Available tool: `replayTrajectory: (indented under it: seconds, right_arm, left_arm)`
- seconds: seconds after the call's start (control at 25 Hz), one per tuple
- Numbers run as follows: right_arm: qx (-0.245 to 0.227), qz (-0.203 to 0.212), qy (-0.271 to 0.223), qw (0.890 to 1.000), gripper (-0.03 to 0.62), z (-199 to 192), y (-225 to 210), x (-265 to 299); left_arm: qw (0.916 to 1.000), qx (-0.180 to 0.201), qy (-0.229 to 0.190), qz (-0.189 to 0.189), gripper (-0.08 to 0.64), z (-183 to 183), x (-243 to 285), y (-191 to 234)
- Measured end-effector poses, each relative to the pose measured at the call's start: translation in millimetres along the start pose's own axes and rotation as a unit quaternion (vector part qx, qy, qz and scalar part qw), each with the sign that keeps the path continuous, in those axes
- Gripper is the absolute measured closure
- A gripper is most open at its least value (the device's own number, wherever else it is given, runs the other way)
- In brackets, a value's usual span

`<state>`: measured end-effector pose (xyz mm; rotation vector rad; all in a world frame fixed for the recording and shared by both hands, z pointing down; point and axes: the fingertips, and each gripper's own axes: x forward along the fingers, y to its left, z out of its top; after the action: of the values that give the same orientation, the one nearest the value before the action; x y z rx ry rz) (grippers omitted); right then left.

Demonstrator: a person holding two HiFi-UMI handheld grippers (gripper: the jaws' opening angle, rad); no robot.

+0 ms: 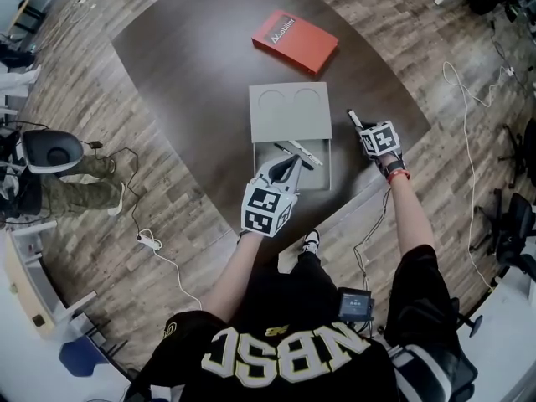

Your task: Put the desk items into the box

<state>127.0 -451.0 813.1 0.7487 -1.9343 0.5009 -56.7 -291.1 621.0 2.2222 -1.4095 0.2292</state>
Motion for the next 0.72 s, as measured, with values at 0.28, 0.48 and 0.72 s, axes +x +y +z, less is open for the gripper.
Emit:
replayTrajectory:
  seconds: [0.28,0.48,0.72]
  right_arm:
    - [0.025,0.019,-0.02,0.999,0.517,8.7,16.1,-17.6]
    - [0.046,0.042,-0.025,0.998,0.517,3.8,27.8,-41.2]
    - [0.032,0.058,-0.028,0.997,0.517,0.4,46.1,-75.4]
  left_arm:
    - [1.0,-0.007,0.001,0.003,0.546,-5.0,-6.2,5.0]
    - [0.9999,-0.014,-0.003,0.004,0.546,-6.5,-9.3,0.0]
    - [0.9999,-0.004,-0.014,0.001,0.546,-0.8,-14.7,-8.1]
